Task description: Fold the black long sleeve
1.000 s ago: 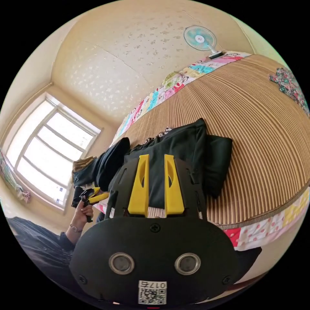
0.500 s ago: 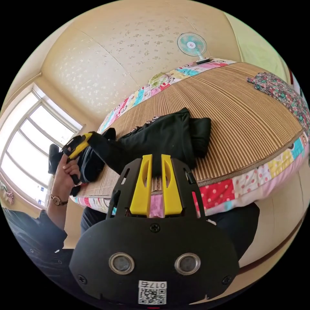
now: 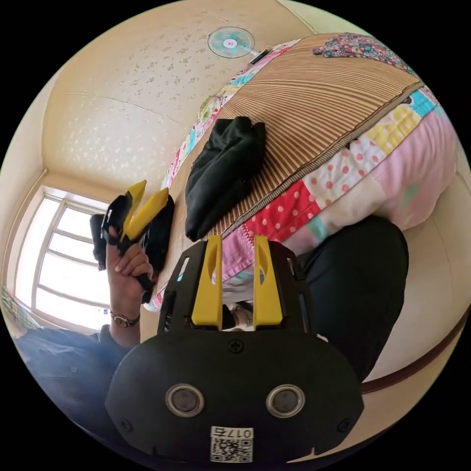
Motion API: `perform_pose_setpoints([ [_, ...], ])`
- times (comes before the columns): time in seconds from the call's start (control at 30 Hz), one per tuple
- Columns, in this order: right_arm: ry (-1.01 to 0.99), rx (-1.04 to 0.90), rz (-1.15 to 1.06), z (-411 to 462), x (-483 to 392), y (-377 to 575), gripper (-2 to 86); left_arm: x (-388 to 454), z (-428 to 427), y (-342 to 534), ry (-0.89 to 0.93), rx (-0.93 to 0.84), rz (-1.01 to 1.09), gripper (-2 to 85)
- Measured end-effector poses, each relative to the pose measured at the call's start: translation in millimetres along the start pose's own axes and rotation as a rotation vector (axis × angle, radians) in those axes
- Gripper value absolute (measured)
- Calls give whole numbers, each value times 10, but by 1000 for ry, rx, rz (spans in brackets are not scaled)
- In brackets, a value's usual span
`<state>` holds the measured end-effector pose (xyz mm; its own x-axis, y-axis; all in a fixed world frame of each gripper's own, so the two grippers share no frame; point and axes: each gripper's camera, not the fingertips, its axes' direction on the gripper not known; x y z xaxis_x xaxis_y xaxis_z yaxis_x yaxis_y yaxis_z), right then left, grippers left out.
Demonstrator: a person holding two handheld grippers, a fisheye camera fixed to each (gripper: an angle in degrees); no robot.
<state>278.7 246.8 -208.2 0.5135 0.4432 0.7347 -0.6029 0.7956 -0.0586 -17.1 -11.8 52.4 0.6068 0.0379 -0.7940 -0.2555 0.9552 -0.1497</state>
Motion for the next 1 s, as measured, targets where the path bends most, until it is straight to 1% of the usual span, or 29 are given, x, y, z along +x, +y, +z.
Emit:
perform_pose_setpoints([
  [0.03,-36,4,13,13,14,-24,107,-212,-120,76,-96,31,-107,148],
  [0.07,-117,14,51,46,50,-81,114,-319,-141,102,-119,24,-155,157],
  [0.1,-194,23,98,91,88,-142,120,-527,-94,128,-97,-32,-233,164],
  [0.13,-227,24,124,120,106,-173,125,-695,51,147,-14,-126,-289,164],
  [0.17,-280,10,181,198,140,-241,133,-752,146,163,39,-177,-304,160],
  [0.2,-323,-21,237,288,166,-311,140,-776,272,199,135,-216,-293,138],
  [0.23,-334,-30,263,322,174,-338,144,-762,361,233,166,-244,-288,100],
  [0.27,-354,-29,303,356,174,-376,151,-746,382,245,181,-251,-281,88],
  [0.33,-361,-38,371,388,164,-416,161,-667,334,289,327,-235,-269,57],
  [0.37,-401,-29,422,393,144,-414,170,-635,295,297,366,-224,-266,54],
  [0.4,-479,13,419,391,91,-407,179,-543,221,299,401,-227,-248,52],
  [0.53,-544,-14,459,565,-16,-624,168,-54,-16,271,387,-320,-155,51],
  [0.57,-607,-4,459,607,-72,-723,138,28,-53,255,379,-326,-134,51],
  [0.63,-639,15,450,619,-217,-869,90,354,-216,128,348,-313,-46,52],
  [0.7,-660,42,385,530,-558,-1143,64,579,-308,-51,334,-331,-14,56],
  [0.8,-647,91,257,235,-989,-1615,58,991,-595,-394,326,-309,49,63],
  [0.87,-647,116,193,12,-1155,-1940,57,1237,-788,-572,257,-305,72,73],
  [0.93,-626,142,122,-227,-1245,-2255,57,1507,-997,-747,161,-311,85,103],
  [1.0,-572,158,44,-538,-1230,-2660,57,1670,-1124,-835,104,-310,83,112],
])
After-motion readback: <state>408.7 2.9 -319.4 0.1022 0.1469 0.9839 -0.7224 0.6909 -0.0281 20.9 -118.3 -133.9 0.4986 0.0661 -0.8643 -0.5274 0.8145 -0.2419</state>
